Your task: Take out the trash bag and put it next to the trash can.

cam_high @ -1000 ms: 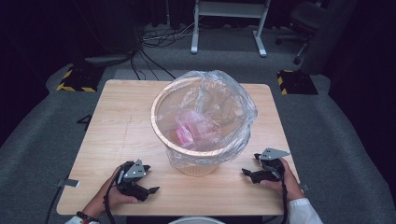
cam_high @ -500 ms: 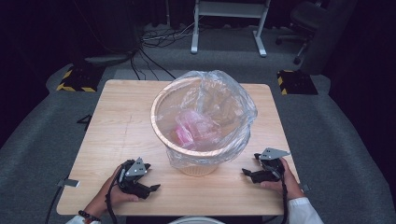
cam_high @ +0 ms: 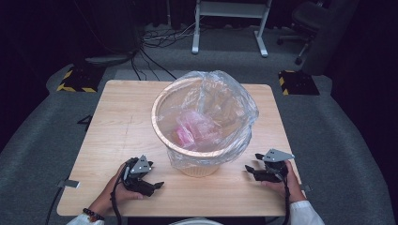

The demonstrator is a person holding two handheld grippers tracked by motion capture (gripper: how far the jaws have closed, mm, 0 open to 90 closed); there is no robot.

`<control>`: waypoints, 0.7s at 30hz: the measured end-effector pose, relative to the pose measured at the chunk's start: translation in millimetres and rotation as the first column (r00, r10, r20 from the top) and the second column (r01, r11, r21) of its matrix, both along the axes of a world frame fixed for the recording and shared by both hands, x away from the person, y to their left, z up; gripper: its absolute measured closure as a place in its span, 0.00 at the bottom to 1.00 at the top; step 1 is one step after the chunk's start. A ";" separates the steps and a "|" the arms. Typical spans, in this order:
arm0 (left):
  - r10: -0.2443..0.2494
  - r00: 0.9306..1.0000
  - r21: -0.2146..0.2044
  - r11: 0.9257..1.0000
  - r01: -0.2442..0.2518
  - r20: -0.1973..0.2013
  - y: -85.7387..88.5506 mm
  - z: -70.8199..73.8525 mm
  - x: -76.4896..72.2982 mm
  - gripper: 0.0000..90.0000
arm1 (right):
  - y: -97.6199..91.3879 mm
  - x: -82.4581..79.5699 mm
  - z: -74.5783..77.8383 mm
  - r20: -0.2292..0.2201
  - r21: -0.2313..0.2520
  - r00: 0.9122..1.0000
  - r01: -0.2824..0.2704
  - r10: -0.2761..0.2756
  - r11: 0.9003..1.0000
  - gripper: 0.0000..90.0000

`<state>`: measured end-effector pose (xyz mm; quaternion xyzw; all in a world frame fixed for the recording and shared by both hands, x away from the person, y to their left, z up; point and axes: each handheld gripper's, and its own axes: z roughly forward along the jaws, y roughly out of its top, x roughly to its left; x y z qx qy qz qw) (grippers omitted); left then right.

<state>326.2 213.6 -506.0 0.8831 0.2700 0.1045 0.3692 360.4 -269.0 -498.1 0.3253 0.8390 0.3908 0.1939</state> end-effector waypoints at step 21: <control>0.001 1.000 -0.002 1.000 -0.001 -0.001 0.2 0.0 0.0 0.14 | 32.6 -25.0 78.8 0.519 0.067 0.851 0.051 -0.079 0.996 0.49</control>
